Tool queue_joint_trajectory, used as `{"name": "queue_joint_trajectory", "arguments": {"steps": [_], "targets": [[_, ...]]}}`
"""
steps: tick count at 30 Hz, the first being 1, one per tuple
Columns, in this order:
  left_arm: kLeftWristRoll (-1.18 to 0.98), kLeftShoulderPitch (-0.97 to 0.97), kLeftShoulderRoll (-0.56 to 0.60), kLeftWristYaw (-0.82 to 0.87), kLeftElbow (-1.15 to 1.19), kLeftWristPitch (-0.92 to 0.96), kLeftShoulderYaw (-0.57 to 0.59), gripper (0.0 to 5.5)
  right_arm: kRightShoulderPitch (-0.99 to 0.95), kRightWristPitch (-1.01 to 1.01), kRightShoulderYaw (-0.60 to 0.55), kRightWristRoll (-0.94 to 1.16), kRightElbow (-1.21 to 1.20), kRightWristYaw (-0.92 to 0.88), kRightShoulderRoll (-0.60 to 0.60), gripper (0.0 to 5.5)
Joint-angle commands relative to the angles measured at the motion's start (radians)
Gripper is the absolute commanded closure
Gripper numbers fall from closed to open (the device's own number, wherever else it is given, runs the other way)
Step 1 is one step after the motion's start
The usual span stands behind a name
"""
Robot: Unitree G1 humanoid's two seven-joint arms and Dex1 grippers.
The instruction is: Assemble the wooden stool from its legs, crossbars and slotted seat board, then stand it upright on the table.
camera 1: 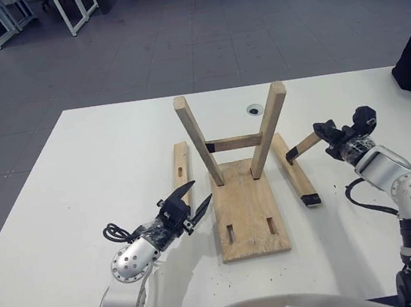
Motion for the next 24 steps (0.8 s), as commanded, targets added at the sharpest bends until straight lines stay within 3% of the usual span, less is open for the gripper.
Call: {"name": "queue_joint_trajectory", "arguments": {"steps": [1,9,17,24], "targets": [[0.013,-0.004,-0.009,0.015,0.006,0.003,0.002,2.84,0.018,0.047,0.017,-0.056,-0.028,0.000,0.006,5.08],[0.055,0.013,-0.018,0.049,-0.012,0.001,-0.003,2.84,0.037,0.154,0.031,-0.124,-0.082,0.055,-0.048,5.08],[0.111,0.018,-0.061,0.095,-0.016,-0.003,-0.054,2.84,0.009,0.204,0.130,-0.299,-0.025,0.067,-0.106,5.08],[0.146,0.056,-0.087,0.136,-0.035,-0.005,-0.076,2.84,0.019,0.306,0.080,-0.322,-0.032,-0.015,-0.060,5.08]]}}
